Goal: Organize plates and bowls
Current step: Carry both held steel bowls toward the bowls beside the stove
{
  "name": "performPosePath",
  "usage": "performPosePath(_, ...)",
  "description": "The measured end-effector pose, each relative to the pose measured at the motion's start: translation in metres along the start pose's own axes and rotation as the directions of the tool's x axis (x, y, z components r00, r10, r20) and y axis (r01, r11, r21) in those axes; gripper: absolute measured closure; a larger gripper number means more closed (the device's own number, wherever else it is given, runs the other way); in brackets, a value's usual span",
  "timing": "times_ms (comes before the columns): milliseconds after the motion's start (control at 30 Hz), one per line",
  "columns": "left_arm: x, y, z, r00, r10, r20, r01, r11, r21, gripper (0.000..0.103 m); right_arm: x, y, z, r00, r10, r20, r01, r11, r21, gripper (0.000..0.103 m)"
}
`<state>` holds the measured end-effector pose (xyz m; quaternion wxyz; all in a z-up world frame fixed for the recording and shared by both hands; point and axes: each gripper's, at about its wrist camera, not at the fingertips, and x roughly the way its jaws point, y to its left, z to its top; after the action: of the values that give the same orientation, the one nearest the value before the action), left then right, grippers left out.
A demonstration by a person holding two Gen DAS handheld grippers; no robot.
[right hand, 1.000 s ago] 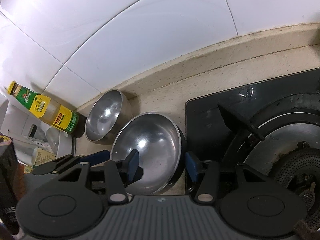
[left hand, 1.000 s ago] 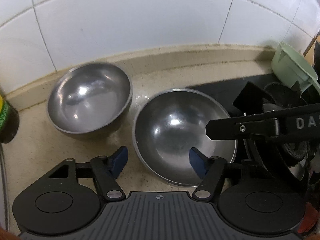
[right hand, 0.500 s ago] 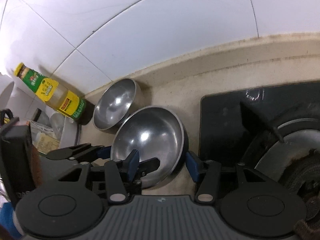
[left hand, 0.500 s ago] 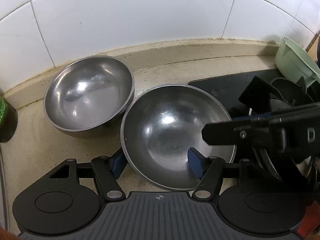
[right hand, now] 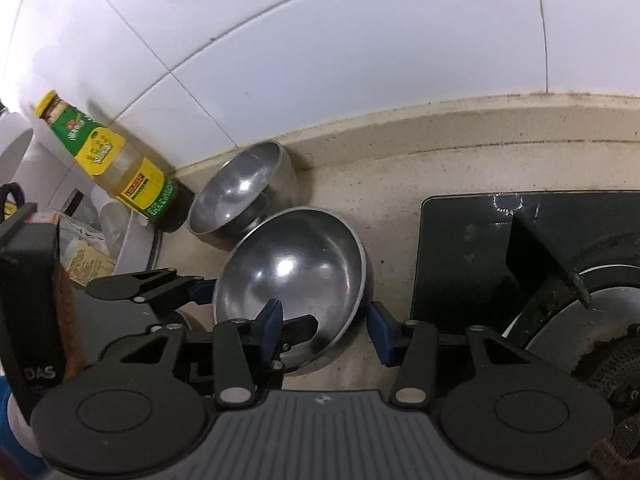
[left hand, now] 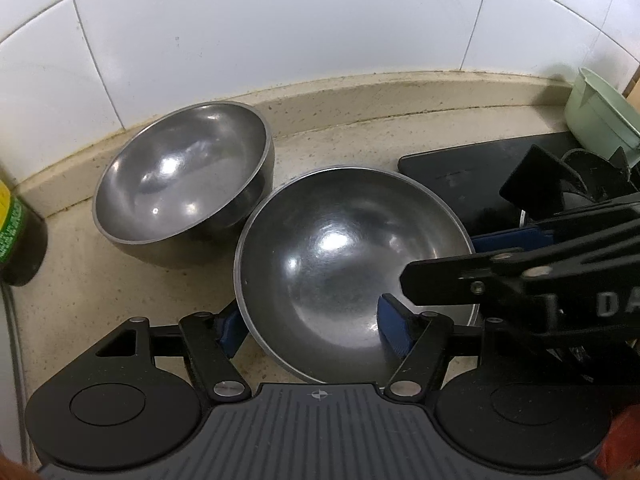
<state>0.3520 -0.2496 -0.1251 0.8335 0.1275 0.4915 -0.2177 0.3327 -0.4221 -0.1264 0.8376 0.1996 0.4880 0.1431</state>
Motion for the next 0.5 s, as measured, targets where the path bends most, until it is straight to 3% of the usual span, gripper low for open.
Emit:
performPosePath(100, 0.0, 0.0, 0.0, 1.0, 0.01, 0.004, -0.01, 1.0, 0.002, 0.031, 0.007, -0.001, 0.002, 1.0, -0.001, -0.014, 0.001, 1.0, -0.001, 0.06)
performPosePath(200, -0.001, 0.001, -0.002, 1.0, 0.014, -0.001, -0.014, 1.0, 0.012, 0.032, 0.018, -0.006, -0.001, 0.999, -0.002, -0.036, 0.003, 1.0, 0.013, 0.069)
performPosePath(500, -0.007, -0.003, -0.002, 1.0, 0.01, 0.011, -0.01, 1.0, 0.017, 0.032, 0.016, -0.006, -0.003, 0.999, 0.001, -0.032, 0.0, 1.0, 0.023, 0.072)
